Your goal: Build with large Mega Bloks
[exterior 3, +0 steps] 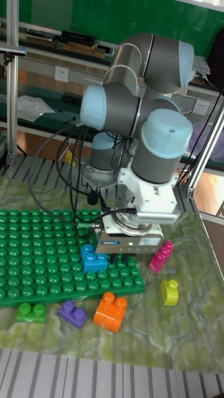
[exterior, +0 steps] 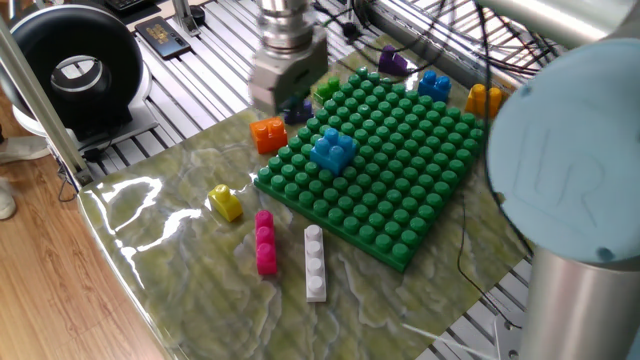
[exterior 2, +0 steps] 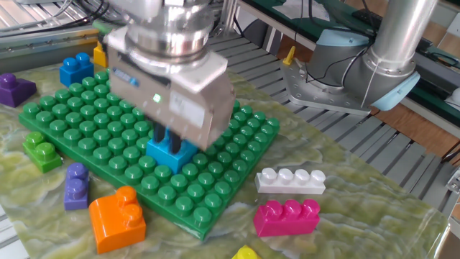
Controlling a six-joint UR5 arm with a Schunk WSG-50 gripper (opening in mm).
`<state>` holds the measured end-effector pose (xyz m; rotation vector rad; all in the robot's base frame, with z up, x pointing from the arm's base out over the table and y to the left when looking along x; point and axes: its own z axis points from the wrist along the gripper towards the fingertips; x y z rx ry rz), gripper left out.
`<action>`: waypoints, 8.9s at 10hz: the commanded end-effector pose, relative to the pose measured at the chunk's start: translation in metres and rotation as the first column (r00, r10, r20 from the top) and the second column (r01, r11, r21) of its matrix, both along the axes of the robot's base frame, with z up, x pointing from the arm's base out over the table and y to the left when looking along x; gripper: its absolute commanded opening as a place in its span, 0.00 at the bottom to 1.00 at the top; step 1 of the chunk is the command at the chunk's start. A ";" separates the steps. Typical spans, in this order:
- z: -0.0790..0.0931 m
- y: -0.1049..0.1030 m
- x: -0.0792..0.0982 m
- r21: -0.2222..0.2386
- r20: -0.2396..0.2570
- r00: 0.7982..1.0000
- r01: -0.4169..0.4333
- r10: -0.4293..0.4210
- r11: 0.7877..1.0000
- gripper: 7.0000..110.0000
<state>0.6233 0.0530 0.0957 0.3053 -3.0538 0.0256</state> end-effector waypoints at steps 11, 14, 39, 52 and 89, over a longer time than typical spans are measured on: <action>-0.011 0.038 0.060 0.092 0.121 0.930 0.336 -0.346 0.937 0.15; -0.011 0.024 0.058 0.037 0.134 0.935 0.327 -0.329 0.944 0.15; -0.057 -0.001 0.065 0.129 0.097 0.921 0.365 -0.378 0.922 0.57; -0.077 -0.005 0.063 0.108 0.093 0.918 0.376 -0.386 0.920 0.79; -0.022 0.009 0.051 0.024 0.069 0.973 0.219 -0.220 0.975 0.15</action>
